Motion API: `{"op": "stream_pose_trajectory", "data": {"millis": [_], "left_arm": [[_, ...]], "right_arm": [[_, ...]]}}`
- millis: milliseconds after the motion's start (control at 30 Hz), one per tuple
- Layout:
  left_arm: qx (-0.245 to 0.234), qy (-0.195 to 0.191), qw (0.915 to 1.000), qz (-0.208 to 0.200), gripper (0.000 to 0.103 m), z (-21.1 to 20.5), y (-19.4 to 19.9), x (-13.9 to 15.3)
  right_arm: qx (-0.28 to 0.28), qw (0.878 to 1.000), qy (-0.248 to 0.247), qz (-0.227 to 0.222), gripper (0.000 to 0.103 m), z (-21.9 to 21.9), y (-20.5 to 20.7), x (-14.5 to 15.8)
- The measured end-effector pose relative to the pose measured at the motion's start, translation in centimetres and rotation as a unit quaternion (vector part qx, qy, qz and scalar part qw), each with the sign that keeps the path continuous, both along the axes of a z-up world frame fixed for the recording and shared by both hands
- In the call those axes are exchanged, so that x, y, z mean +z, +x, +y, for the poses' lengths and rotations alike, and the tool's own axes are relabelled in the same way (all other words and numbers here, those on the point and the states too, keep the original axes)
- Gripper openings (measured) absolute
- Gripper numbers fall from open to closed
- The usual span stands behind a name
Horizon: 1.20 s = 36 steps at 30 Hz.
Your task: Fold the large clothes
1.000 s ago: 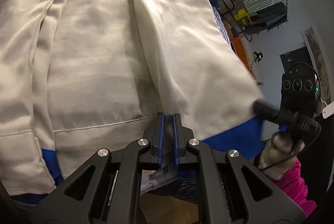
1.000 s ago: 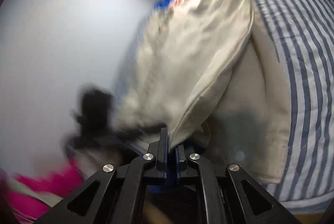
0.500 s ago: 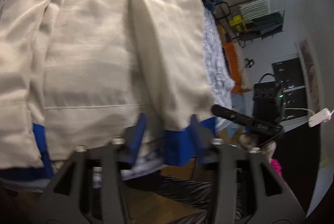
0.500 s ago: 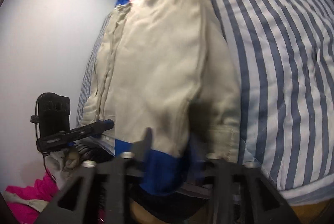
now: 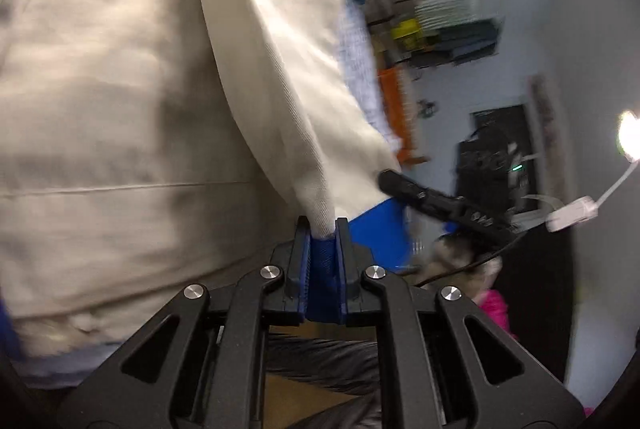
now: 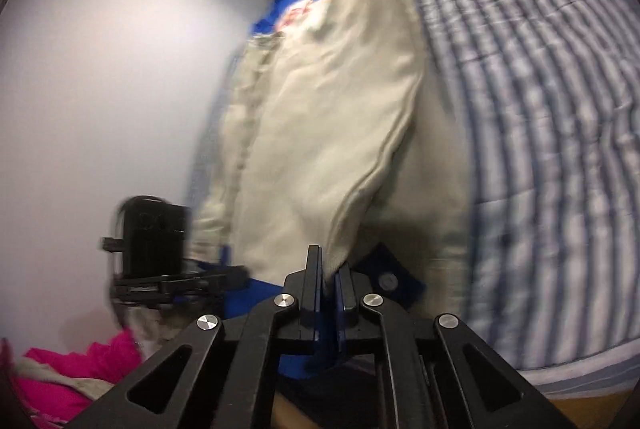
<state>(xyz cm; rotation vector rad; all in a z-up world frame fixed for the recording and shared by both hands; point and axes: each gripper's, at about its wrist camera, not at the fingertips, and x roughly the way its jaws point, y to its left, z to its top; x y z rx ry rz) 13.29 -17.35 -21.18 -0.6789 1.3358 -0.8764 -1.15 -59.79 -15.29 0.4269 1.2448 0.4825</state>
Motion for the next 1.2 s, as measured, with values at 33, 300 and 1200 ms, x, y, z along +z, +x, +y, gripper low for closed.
{"op": "stream_pose_trajectory", "data": {"millis": [33,300,1200], "left_arm": [[-0.005,0.028,0.9996,-0.005,0.009,-0.2,-0.2,-0.4],[-0.044,0.143,0.9816,-0.119,0.011,0.0,-2.8,4.2],[-0.085,0.209,0.9530,-0.202,0.011,-5.4,2.1,2.1]], "right_arm": [[0.014,0.999,-0.035,0.005,0.003,0.7,-0.1,-0.5],[0.116,0.984,-0.098,-0.093,0.049,3.8,-0.6,4.4],[-0.061,0.991,-0.019,-0.121,0.049,-2.4,31.1,2.3]]}}
